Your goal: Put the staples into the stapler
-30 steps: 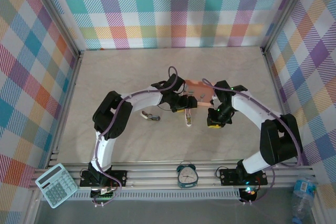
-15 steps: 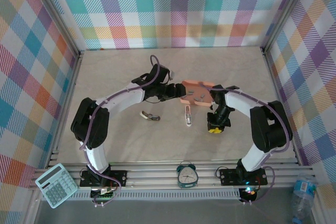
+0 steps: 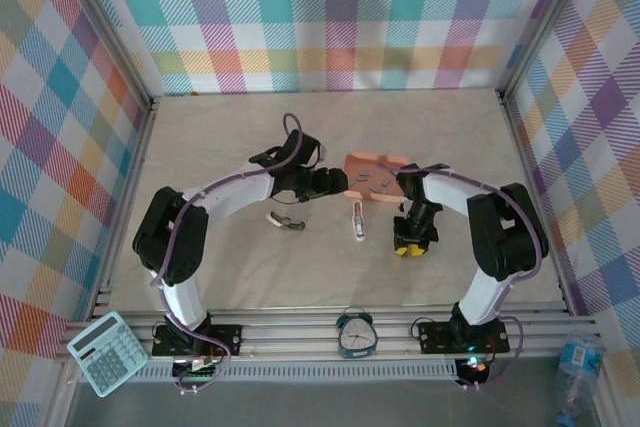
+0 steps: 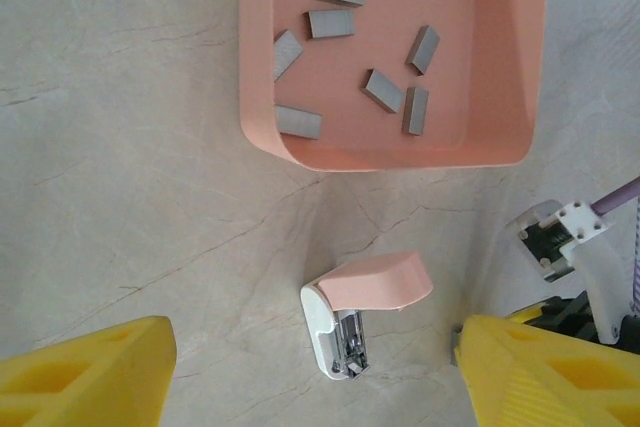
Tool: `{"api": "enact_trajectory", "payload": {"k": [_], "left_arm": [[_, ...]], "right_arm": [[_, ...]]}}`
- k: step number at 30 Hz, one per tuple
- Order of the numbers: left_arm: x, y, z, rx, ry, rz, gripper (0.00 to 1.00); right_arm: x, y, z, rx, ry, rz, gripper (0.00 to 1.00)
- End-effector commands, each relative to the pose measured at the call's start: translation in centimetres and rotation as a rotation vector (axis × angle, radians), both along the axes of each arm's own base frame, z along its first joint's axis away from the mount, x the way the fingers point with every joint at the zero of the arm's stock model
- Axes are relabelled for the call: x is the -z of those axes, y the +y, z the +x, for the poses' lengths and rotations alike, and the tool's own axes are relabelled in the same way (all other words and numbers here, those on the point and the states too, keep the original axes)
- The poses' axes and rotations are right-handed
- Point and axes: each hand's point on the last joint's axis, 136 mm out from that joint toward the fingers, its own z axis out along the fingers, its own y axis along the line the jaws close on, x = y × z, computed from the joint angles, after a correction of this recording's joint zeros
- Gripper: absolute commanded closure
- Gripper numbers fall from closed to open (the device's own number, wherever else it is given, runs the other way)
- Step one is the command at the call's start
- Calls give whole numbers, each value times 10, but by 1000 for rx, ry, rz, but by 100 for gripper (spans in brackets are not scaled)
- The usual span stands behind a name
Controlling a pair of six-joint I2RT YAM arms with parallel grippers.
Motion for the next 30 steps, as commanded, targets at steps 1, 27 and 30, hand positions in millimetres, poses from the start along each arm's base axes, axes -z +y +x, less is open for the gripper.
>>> {"api": "enact_trajectory", "payload": {"k": [1,27,30], "left_arm": [[-12,8,0,-2,-32,-4,25],[-7,12,-3,-7,-18,-3,25],[-8,13,-2,-8,-20,-3,25]], "right_arm": [[-6,1,10,-21,-21,-14,70],[11,8,7,-26,-1,-7,81],[6,10,9,-28,-24,0,83]]}}
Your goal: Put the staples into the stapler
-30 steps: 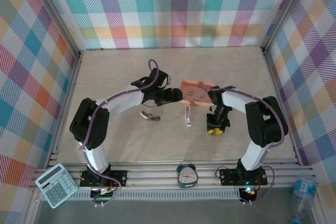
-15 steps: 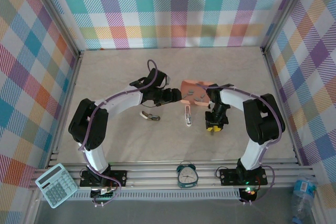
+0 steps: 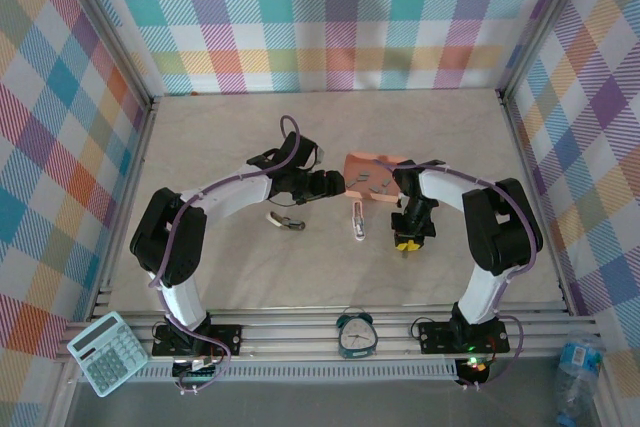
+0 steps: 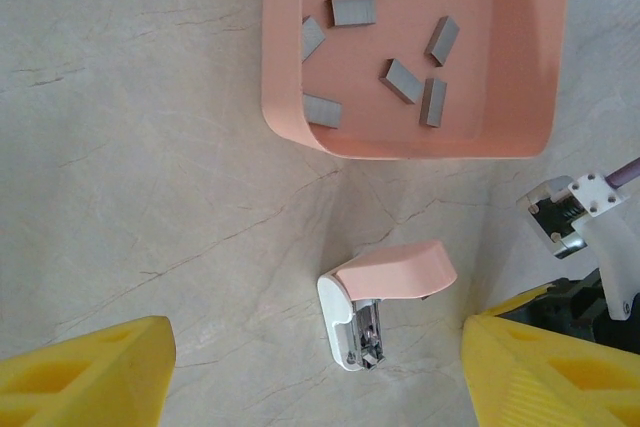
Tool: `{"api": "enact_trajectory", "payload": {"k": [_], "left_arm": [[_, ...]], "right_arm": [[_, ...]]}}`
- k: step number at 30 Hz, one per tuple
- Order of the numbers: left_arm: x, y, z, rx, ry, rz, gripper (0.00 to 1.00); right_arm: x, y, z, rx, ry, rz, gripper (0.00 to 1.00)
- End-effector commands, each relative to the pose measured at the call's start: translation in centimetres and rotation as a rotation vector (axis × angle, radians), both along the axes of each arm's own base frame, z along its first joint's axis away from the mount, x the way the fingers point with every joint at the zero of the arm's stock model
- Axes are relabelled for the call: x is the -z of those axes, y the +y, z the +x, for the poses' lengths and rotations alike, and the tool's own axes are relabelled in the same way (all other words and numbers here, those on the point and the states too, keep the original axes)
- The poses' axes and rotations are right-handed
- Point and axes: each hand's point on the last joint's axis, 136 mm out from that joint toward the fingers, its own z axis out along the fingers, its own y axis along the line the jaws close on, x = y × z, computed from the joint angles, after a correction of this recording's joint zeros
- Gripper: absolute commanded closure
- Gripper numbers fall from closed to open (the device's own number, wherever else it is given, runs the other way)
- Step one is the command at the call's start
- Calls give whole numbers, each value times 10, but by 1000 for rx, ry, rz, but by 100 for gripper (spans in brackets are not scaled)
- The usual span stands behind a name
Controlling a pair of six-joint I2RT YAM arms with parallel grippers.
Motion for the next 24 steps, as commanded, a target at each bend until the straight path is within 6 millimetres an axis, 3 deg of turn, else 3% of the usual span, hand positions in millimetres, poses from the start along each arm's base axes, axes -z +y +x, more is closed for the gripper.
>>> {"api": "enact_trajectory", "payload": {"k": [1,11,18,24], "left_arm": [[-14,7,1,-2,-34,-12,25],[-20,36,12,-74,-58,-8,25],[-30,78,25,-173,-97,0,24],[-38,120,30,-257,-127,13,24]], "right_arm": [[0,7,-1,-7,-21,20,84],[-43,29,25,-48,-270,135,86],[-71,67,45,-171,-454,170,86],[-81,93,54,-195,-570,177,86]]}}
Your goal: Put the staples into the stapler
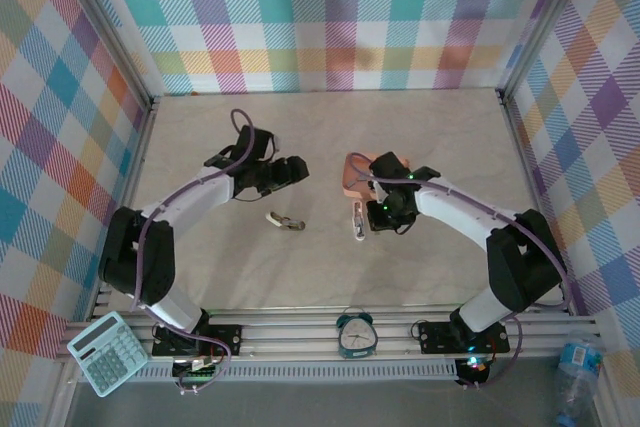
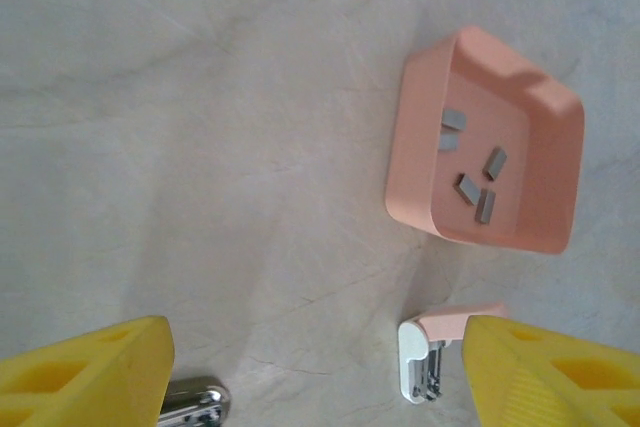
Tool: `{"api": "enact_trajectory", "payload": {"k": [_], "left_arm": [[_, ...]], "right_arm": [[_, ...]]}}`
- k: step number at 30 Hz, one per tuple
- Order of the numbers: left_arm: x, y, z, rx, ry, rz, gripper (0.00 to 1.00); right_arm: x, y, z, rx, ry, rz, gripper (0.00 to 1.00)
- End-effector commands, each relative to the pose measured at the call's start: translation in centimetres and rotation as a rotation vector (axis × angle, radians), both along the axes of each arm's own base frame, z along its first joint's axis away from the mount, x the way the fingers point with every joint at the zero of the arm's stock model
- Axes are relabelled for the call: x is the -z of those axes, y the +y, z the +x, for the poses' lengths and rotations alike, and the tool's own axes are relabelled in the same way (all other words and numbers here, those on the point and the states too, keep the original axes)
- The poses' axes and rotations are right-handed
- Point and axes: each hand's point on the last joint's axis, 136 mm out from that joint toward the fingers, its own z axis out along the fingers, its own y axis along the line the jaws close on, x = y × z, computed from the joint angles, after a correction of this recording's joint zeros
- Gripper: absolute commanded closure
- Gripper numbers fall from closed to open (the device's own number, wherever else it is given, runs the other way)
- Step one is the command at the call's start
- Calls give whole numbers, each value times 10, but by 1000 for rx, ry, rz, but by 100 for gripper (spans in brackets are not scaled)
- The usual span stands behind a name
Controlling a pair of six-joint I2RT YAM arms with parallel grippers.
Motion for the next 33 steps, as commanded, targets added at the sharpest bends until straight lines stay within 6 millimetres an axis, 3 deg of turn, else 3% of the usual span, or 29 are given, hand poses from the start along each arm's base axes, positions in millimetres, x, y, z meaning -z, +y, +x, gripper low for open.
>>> {"api": "enact_trajectory", "payload": {"k": [1,6,12,33], "left_arm": [[-13,26,4,-45,-53,18,24],[-18,62,3,-115,-73,43,23],[-8,90,2,-167,-63,62,23],[4,90,-2,-160,-49,51,23]], "right_arm": [[-19,17,19,19,-129,37,86],[-16,31,25,52,-169,77,87],[-5,41,26,43,-152,62,87],[16,35,26,84,-144,3,87]]}}
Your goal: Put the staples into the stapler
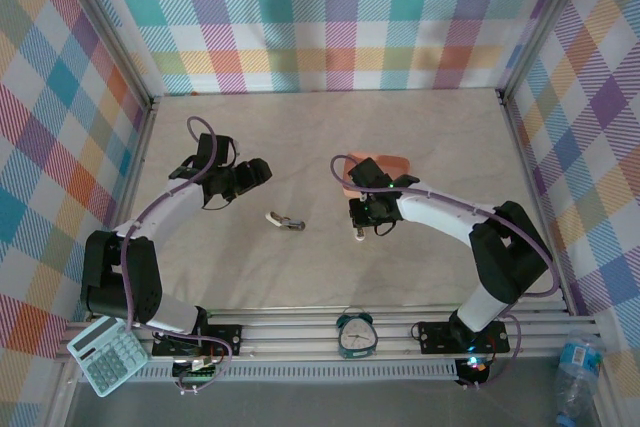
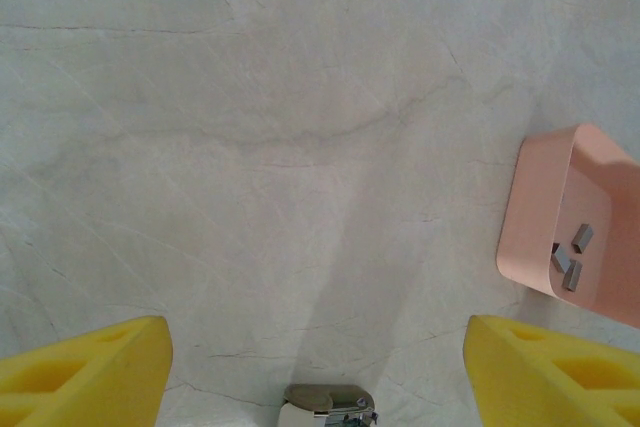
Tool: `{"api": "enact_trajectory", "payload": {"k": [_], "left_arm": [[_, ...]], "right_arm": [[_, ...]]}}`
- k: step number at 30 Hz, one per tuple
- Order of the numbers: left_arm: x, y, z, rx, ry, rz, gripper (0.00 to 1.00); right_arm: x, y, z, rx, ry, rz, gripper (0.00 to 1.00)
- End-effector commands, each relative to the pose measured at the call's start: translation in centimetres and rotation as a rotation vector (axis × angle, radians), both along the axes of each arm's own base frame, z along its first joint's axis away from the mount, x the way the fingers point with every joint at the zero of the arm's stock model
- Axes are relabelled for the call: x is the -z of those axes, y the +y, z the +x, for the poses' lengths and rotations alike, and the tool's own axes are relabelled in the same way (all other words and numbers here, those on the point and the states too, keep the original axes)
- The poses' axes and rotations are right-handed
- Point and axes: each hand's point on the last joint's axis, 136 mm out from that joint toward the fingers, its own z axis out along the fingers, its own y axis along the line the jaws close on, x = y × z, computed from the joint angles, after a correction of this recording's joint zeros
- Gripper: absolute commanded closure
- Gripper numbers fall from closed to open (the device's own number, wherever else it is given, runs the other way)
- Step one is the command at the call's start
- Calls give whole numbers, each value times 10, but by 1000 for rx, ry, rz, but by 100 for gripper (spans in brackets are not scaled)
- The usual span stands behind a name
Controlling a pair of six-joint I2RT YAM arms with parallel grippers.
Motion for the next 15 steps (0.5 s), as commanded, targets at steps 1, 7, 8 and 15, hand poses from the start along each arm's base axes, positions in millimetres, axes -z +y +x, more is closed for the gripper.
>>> {"api": "enact_trajectory", "payload": {"k": [1,7,8,15], "left_arm": [[-5,1,0,6,-31,-9,23],[-5,0,0,5,-30,-17,23],[-4,0,0,6,-29,-18,23],[-6,0,0,5,-32,-22,23]], "right_arm": [[5,0,2,18,-12,-4,87],[6,1,4,18,-15,-3,87],[7,1,4,20,-14,-3,87],[10,1,3,23,-8,-1,87]]}}
